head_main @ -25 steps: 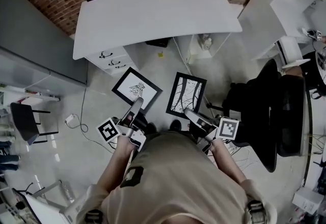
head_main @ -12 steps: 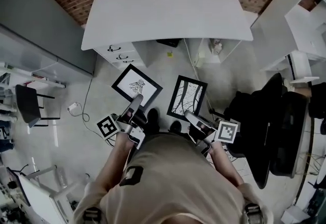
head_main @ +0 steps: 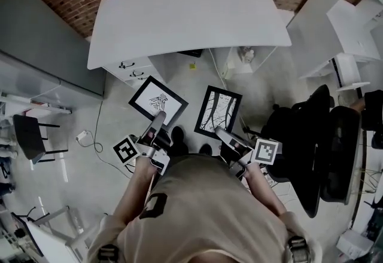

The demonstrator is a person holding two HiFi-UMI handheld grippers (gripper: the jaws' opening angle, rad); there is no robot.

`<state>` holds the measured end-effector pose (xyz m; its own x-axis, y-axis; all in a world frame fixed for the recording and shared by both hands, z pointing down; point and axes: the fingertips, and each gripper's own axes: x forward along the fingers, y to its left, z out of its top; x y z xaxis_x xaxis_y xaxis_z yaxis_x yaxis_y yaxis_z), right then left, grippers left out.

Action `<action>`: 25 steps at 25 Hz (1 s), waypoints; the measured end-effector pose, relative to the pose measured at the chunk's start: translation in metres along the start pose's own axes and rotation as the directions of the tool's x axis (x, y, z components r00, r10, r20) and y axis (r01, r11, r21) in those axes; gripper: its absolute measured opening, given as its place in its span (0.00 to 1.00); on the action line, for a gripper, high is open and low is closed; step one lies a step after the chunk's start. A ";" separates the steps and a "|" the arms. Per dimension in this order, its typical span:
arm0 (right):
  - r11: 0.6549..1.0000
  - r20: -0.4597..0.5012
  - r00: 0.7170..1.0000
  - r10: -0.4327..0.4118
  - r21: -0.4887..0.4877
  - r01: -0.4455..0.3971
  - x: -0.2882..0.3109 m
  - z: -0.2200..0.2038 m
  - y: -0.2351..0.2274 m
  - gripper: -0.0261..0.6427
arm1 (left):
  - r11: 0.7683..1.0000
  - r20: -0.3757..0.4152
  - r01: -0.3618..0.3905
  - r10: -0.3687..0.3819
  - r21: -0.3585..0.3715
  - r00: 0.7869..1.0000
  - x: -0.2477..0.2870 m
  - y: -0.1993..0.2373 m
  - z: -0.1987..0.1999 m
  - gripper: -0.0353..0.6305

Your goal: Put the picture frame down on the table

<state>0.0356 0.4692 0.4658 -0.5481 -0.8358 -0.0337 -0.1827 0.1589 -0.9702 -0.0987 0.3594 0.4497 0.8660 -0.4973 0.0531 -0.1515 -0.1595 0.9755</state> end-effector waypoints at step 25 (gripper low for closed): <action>0.988 -0.014 0.988 -0.151 -0.042 0.150 0.146 0.038 0.005 0.10 | 0.996 0.052 0.029 -0.025 -0.088 0.998 0.016 0.044 0.179 0.09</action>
<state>-0.0148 0.3278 0.4474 -0.5259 -0.8425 0.1169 -0.2974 0.0534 -0.9532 -0.1770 0.1921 0.4551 0.8438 -0.5364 0.0179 -0.0835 -0.0981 0.9917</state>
